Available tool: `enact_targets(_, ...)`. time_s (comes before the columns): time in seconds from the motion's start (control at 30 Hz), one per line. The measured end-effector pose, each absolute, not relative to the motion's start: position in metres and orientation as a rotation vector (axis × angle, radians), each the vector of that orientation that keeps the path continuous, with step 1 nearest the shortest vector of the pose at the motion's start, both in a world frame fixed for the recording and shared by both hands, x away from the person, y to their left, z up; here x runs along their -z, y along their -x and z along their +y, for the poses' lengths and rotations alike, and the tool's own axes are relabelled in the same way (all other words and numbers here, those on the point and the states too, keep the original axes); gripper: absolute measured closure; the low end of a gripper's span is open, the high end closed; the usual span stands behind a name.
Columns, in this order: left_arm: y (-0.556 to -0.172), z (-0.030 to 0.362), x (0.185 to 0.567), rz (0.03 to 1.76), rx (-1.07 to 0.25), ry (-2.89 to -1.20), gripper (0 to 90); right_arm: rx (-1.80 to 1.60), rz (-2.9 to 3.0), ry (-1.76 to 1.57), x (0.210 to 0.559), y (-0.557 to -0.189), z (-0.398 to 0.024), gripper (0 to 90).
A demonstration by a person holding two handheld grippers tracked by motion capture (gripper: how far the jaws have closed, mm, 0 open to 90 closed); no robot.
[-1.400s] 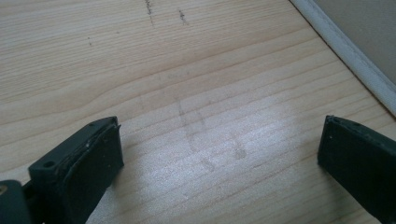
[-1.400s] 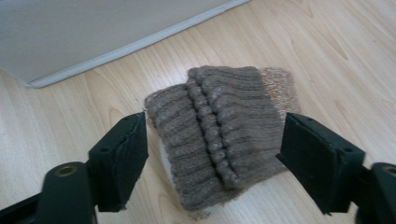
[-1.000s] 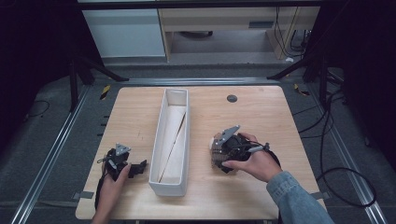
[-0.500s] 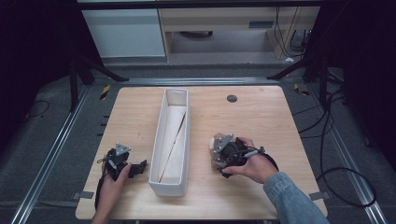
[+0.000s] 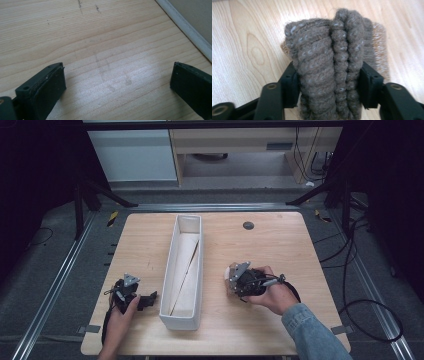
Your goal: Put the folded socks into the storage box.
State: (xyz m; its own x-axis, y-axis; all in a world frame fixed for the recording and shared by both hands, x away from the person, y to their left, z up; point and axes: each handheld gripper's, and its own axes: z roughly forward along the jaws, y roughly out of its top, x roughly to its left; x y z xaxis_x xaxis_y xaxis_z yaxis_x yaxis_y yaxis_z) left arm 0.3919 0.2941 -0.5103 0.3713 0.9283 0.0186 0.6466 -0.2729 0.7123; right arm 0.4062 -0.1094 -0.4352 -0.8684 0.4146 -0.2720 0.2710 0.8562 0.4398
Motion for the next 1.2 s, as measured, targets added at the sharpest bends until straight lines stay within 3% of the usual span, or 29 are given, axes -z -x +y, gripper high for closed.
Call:
enact_targets(0.23,-0.392,0.294,0.510,1.353,-0.589,-2.020,0.0,-0.633,2.647,-0.566,0.418,-0.409,-0.114,51.0)
enact_targets(1.2,-0.392,0.294,0.510,1.353,-0.589,-2.020,0.0,-0.708,2.639,-0.619,0.349,-0.407,-0.111,51.3)
